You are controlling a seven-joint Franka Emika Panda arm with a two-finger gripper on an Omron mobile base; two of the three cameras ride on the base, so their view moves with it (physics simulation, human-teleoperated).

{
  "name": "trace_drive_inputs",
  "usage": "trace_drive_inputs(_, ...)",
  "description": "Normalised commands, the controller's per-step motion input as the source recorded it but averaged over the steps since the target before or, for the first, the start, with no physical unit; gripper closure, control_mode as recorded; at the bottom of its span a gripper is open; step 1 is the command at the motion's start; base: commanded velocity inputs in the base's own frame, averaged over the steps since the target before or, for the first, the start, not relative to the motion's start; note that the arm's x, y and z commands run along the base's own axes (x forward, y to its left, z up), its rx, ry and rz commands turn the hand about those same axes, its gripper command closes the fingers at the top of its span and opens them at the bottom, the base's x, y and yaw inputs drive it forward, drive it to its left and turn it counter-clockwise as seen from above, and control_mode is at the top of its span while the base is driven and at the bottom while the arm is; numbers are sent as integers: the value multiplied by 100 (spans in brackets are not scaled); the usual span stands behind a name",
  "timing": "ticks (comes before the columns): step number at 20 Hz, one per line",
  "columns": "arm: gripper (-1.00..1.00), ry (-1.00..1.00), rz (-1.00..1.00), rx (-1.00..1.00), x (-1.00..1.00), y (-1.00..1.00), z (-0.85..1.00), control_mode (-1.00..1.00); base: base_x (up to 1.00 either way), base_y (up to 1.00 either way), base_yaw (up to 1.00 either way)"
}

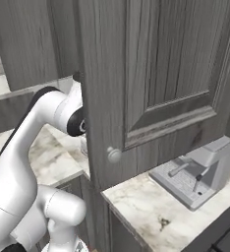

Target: Pick the mug and place it in the sink. Pick the bowl and place it in the open cabinet and then close the cabinet.

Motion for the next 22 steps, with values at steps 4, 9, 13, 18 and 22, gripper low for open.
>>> trace_drive_inputs(4,100,0,0,0,0,0,0,100,-48,100,-27)
trace_drive_inputs(9,100,0,0,0,0,0,0,100,-51,100,-26)
trace_drive_inputs(13,100,0,0,0,0,0,0,100,-6,100,-15)
trace_drive_inputs(18,100,0,0,0,0,0,0,100,81,71,-1)
trace_drive_inputs(22,100,0,0,0,0,0,0,100,100,17,0)
